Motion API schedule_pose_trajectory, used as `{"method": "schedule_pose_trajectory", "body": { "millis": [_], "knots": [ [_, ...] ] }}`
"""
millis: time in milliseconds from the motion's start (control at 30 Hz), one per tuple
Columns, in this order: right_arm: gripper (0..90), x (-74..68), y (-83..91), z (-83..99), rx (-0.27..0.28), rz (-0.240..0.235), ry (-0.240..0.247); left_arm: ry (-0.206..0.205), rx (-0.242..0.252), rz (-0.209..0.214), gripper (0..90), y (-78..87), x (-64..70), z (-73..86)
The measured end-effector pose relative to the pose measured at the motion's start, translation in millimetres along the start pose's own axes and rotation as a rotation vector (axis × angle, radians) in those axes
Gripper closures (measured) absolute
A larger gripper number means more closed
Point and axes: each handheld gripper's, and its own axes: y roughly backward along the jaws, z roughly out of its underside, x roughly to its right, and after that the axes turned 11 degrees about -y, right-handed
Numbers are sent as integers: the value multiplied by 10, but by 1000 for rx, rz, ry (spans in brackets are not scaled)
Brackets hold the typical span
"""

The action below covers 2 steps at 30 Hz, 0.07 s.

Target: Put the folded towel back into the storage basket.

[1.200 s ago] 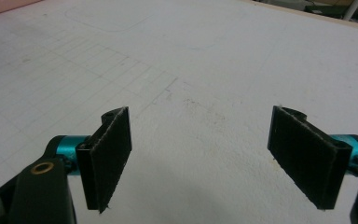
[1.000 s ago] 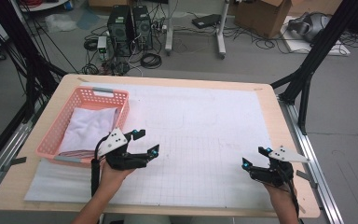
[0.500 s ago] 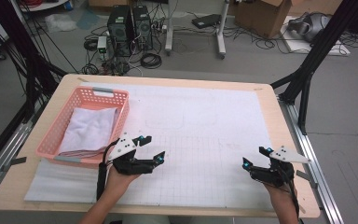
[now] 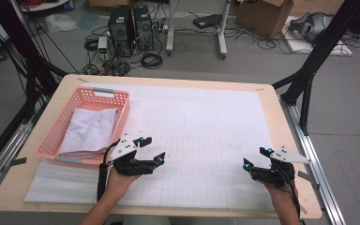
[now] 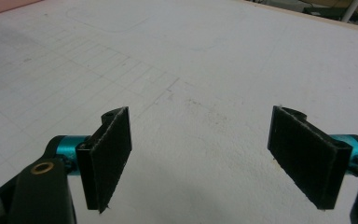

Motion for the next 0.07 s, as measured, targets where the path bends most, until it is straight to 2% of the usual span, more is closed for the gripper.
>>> {"method": "schedule_pose_trajectory", "body": {
  "millis": [67],
  "knots": [
    [205,3,-6,0,4,-2,4,1,-3,3,233,-2,-2,3]
  ]
}}
